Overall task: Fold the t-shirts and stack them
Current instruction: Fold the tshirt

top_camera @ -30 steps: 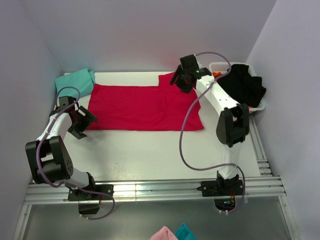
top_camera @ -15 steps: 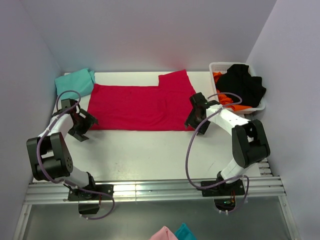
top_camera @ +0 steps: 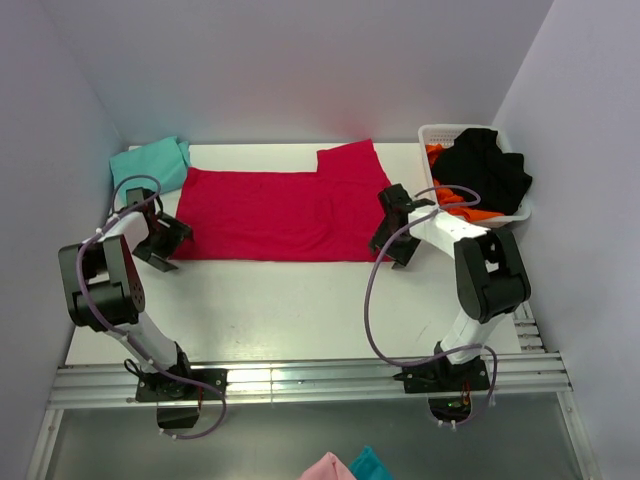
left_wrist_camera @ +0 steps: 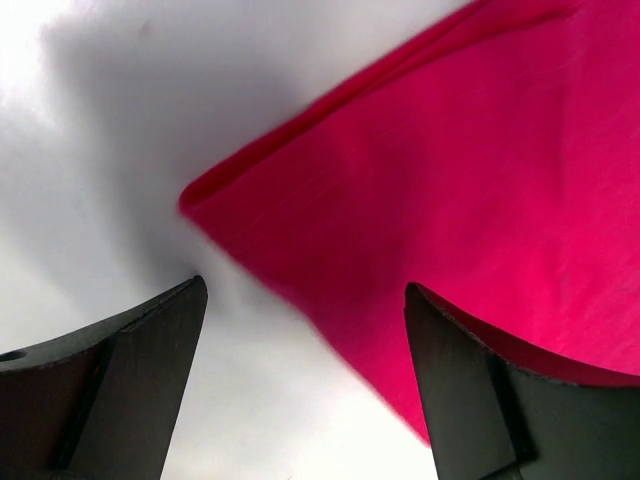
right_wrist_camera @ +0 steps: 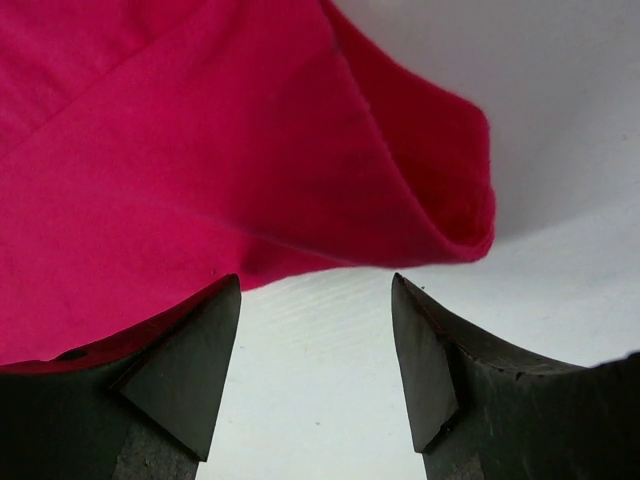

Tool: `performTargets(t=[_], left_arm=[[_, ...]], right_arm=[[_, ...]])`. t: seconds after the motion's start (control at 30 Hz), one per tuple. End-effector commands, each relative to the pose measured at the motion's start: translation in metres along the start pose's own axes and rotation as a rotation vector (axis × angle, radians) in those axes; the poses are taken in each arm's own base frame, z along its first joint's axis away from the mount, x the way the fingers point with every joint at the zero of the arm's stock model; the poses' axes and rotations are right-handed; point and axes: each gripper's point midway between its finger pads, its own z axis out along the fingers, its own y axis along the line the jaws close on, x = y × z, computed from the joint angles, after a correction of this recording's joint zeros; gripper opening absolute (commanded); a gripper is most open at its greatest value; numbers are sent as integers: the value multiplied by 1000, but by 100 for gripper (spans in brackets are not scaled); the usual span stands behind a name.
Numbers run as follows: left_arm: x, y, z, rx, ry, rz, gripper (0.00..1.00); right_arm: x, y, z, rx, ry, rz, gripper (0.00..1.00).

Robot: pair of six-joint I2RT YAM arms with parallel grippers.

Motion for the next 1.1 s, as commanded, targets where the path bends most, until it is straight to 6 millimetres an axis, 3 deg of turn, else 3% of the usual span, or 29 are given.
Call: performTargets(t=[0.0,0.27,0.37,0.53,0.57,0.6,0.63,0.67,0.7,0.77,0.93,1.07], left_arm=[[-21,-17,6,24,-52,-27,87],[-24,-20,26,-2,-27,-35,81],[-27,-17,28,-22,-48,-40,71],[-24,-14,37,-42,-30,-40,60],[-24,-13,38,-44,-29,-44,53],[-23,-13,39,-44,-28,-45,47],[-22,-12,40,-51,-26,-46,40],[-22,-12,41,-53,-24,-49,25],[-21,-11,42,-57,-22,-51,16],[-19,-10,46,-67,-12,-51,0],[-16,-12,37,-57,-12,-47,0],[-4,-7,18,-47,-4,-40,0]], right_arm=[[-25,7,-2,-6,-63,31,69],[-45,7,12,34,-68,55,65],[-50,7,17,41,-66,62,60],[-47,1,24,67,-47,52,44],[-44,-3,26,74,-41,49,38],[-43,-3,26,71,-40,48,22],[-42,-5,26,73,-37,44,14],[-40,-7,27,80,-33,43,8],[-39,-9,28,84,-28,40,0],[-38,-12,28,92,-22,38,0],[-37,-17,14,98,-31,47,0],[-26,-35,-5,126,-29,67,0]])
